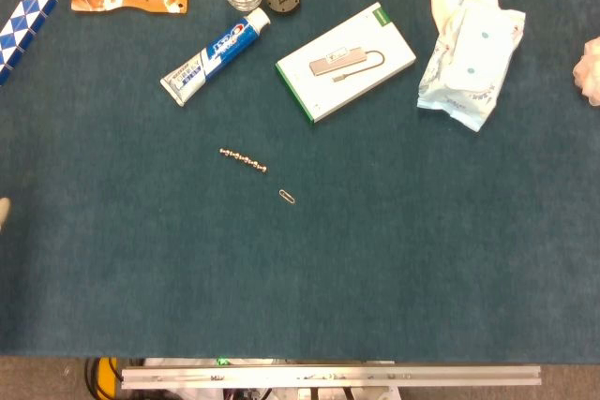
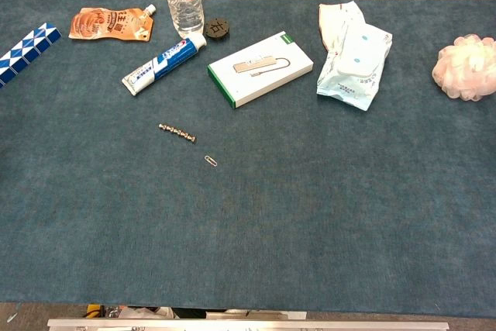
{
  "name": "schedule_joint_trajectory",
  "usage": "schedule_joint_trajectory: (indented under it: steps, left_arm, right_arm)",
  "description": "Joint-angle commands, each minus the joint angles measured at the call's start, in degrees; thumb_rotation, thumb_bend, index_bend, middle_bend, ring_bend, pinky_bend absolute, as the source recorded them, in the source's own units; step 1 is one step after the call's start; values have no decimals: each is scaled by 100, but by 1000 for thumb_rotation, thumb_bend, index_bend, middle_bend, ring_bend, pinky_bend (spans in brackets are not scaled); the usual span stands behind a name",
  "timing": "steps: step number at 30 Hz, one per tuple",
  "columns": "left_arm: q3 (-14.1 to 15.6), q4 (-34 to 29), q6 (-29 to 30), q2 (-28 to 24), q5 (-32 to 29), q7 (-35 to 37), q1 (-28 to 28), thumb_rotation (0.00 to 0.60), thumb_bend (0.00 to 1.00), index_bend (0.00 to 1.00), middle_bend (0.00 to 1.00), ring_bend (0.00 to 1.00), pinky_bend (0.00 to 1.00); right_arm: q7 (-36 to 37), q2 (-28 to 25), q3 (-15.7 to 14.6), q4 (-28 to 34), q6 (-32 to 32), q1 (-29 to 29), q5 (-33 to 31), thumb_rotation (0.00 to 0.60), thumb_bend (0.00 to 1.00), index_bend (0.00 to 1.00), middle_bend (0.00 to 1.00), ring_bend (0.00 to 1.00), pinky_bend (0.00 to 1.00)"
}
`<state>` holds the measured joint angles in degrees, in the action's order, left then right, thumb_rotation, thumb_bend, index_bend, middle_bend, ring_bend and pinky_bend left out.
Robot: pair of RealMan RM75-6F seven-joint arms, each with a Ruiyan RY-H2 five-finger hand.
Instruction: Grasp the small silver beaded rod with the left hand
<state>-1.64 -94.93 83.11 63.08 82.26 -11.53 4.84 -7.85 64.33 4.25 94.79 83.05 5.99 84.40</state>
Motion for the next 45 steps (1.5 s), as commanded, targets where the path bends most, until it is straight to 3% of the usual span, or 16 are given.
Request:
schedule_joint_trajectory:
  steps: [1, 11, 13, 24, 29, 34, 37, 45]
  left_arm:
    - [-19, 1, -9, 1, -9, -9, 16, 546, 247, 148, 143, 138, 110]
    - [28, 83, -59, -20, 134, 226, 47, 552, 246, 160, 171, 154, 120]
    - [29, 105, -110, -33, 169, 327, 84, 580, 246, 175, 191, 177, 146]
    - [-77, 439, -958, -72, 668, 1196, 893, 600, 246, 188, 276, 252, 262]
    - [-113, 579, -1506, -6, 853, 1489, 1389, 600, 246, 207, 370, 364, 437]
    - [-79, 810, -2195, 205, 982, 1660, 1922, 600, 246, 241, 520, 563, 728]
    - [-57, 965, -2540, 383, 1050, 1751, 2217, 600, 246, 272, 624, 685, 835]
    - [-120, 1579, -3180, 1021, 991, 1744, 2862, 600, 246, 388, 816, 849, 956]
  right_arm:
    - [20, -5, 9, 1, 11, -6, -9, 600, 247, 50, 264, 222, 375]
    - [54, -82, 60, 43, 89, 22, 79, 600, 247, 49, 268, 222, 375]
    - [53, -109, 86, 64, 110, 37, 100, 600, 247, 49, 272, 227, 375]
    - [-117, -326, 268, 330, 34, 218, 66, 600, 248, 50, 300, 270, 376]
    - [-131, -370, 286, 379, -31, 261, 13, 600, 248, 50, 308, 278, 376]
    - [-103, -371, 272, 380, -82, 268, -54, 600, 249, 50, 351, 370, 405]
    - [-109, -383, 257, 390, -93, 256, -89, 600, 248, 50, 358, 380, 405]
    - [-146, -438, 245, 445, -58, 227, -128, 600, 248, 50, 363, 396, 405]
